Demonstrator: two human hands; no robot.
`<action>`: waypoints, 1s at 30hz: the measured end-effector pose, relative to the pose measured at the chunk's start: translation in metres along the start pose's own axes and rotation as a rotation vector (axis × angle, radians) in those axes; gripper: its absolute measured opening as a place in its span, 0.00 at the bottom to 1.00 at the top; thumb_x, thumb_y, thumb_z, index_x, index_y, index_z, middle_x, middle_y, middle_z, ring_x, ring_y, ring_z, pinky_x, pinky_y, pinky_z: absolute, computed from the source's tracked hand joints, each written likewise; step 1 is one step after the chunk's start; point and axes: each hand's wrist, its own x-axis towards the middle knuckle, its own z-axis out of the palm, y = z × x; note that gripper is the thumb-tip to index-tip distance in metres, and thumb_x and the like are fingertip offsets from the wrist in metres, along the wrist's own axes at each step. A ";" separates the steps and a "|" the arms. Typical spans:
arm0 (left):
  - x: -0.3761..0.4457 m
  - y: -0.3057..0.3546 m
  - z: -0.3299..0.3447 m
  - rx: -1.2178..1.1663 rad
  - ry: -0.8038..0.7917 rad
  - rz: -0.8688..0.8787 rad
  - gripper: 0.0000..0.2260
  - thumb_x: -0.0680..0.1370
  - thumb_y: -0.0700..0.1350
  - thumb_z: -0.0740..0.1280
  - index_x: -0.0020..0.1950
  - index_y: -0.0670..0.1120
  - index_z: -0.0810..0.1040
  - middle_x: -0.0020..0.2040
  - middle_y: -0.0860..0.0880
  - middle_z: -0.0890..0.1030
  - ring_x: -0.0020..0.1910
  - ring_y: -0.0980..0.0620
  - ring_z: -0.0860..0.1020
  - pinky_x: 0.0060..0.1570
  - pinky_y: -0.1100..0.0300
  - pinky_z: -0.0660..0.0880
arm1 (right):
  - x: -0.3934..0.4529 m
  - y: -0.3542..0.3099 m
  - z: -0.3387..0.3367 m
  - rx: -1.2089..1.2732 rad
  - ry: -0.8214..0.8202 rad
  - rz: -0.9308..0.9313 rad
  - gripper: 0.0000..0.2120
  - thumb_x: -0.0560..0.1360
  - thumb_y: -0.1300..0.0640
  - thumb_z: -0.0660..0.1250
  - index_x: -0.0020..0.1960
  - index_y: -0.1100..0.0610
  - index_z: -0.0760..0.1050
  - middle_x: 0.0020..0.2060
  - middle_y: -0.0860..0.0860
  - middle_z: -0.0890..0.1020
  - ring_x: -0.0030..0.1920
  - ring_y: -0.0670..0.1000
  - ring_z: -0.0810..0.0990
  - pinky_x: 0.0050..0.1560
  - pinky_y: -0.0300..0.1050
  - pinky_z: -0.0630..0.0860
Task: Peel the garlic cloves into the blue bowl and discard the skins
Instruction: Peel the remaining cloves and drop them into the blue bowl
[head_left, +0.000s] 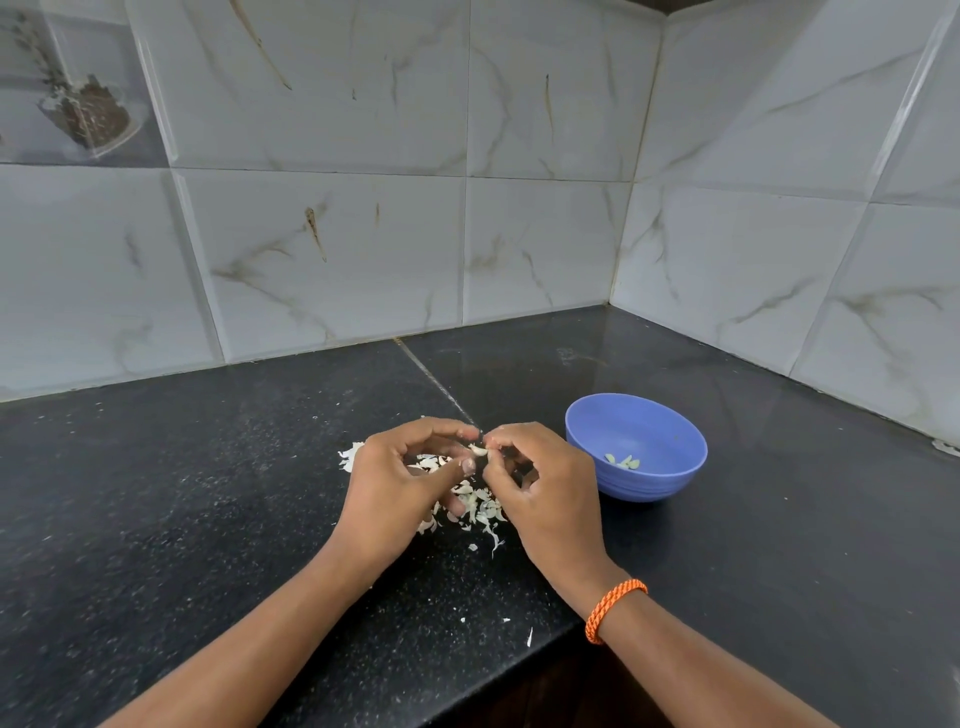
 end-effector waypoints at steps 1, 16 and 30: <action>0.000 0.000 0.000 0.006 -0.001 -0.021 0.10 0.79 0.42 0.78 0.58 0.52 0.87 0.49 0.49 0.89 0.32 0.40 0.86 0.29 0.58 0.75 | -0.001 -0.001 0.000 -0.027 0.016 -0.014 0.04 0.78 0.58 0.73 0.51 0.51 0.83 0.53 0.43 0.85 0.46 0.47 0.84 0.41 0.50 0.81; 0.002 -0.001 -0.001 -0.066 -0.024 -0.083 0.02 0.80 0.43 0.77 0.48 0.46 0.90 0.43 0.43 0.89 0.30 0.41 0.83 0.28 0.57 0.72 | -0.004 -0.011 0.000 -0.238 0.018 -0.170 0.04 0.79 0.61 0.72 0.51 0.53 0.82 0.55 0.43 0.80 0.42 0.45 0.80 0.32 0.45 0.76; 0.001 -0.005 -0.003 -0.024 0.108 -0.018 0.04 0.75 0.44 0.81 0.47 0.48 0.89 0.42 0.47 0.89 0.32 0.44 0.85 0.36 0.51 0.76 | 0.004 -0.002 0.000 0.253 -0.213 0.165 0.04 0.82 0.53 0.72 0.53 0.52 0.84 0.48 0.42 0.84 0.47 0.49 0.84 0.41 0.36 0.76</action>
